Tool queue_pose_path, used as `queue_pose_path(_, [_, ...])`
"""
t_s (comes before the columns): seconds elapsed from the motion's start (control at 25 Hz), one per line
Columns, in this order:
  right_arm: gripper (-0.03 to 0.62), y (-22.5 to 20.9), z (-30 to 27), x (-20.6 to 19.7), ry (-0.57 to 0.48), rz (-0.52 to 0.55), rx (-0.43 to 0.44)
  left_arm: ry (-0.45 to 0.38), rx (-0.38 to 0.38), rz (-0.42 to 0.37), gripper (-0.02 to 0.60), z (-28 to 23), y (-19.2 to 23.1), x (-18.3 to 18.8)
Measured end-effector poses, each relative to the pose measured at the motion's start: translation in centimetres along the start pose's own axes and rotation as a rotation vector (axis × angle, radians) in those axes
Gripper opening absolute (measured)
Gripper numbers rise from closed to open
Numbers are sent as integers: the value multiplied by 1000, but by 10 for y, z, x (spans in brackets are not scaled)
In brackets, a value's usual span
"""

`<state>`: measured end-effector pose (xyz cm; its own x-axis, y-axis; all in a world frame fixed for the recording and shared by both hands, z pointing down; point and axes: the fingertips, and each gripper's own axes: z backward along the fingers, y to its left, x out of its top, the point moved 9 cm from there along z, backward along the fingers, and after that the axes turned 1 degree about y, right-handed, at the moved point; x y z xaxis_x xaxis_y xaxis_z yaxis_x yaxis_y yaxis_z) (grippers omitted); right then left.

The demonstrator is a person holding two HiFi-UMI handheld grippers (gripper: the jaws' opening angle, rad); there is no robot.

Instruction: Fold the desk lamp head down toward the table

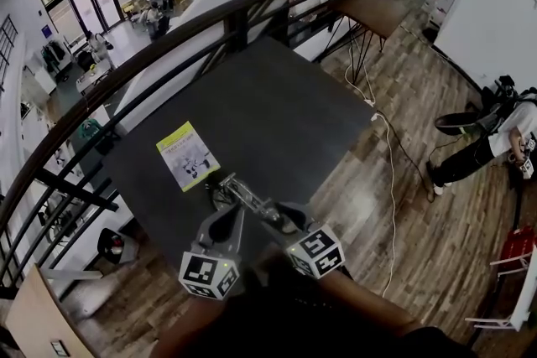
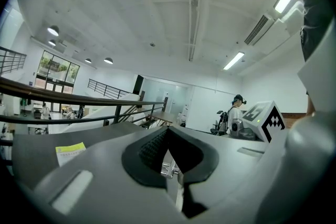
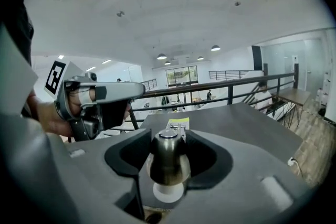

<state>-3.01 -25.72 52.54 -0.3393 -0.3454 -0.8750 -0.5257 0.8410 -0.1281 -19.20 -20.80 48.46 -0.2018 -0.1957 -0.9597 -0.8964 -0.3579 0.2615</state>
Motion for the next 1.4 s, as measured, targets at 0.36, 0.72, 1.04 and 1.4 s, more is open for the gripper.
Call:
queue_pose_path(0.36, [201,1,-1,-26,66,23,-42,13,-1,-6,0,17,3,-5])
queue_pose_path(0.72, [199,-5,-17,-68,141,28,-47,24,10,-2,0,29,12,-9])
queue_pose_path(1.04, [198,-4,-44,-100,230,33,-30,23,24,-1,0,33,15,-8])
queue_pose_path(1.4, [195,-11,-82,-127,306,50,2,35,77,5,0,40,25,-8])
